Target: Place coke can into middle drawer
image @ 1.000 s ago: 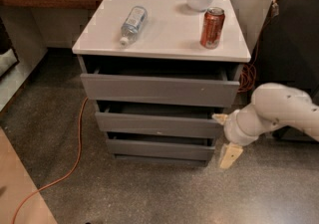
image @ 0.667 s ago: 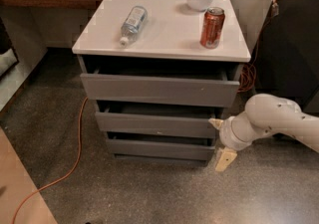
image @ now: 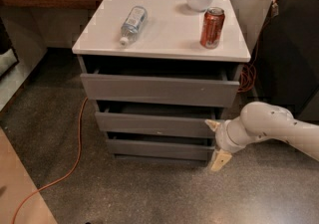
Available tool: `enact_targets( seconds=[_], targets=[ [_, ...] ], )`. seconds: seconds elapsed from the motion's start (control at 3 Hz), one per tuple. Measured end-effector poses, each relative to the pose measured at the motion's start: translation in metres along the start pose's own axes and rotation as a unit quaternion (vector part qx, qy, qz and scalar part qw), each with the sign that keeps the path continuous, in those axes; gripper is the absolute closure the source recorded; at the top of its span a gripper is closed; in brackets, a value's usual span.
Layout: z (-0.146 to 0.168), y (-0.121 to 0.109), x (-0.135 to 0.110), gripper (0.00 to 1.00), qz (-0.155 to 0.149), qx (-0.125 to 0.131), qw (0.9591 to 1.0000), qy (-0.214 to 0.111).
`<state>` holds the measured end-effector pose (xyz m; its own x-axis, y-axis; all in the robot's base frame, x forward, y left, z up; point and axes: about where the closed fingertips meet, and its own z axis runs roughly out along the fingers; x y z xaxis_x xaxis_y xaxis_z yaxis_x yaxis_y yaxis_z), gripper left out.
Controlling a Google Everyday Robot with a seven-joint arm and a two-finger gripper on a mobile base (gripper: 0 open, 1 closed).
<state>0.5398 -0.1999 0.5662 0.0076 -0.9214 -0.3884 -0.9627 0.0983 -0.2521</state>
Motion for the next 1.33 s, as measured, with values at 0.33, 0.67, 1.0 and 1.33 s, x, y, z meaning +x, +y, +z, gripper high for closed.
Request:
enact_targets(
  seconds=[0.33, 0.67, 1.0, 1.33],
  targets=[
    [0.011, -0.002, 0.005, 0.00, 0.008, -0.002, 0.9999, -0.007],
    [0.034, -0.014, 0.014, 0.00, 0.013, -0.003, 0.9996, -0.024],
    [0.056, -0.035, 0.023, 0.00, 0.012, 0.000, 0.9993, -0.036],
    [0.084, -0.067, 0.034, 0.00, 0.012, 0.000, 0.9993, -0.034]
  ],
)
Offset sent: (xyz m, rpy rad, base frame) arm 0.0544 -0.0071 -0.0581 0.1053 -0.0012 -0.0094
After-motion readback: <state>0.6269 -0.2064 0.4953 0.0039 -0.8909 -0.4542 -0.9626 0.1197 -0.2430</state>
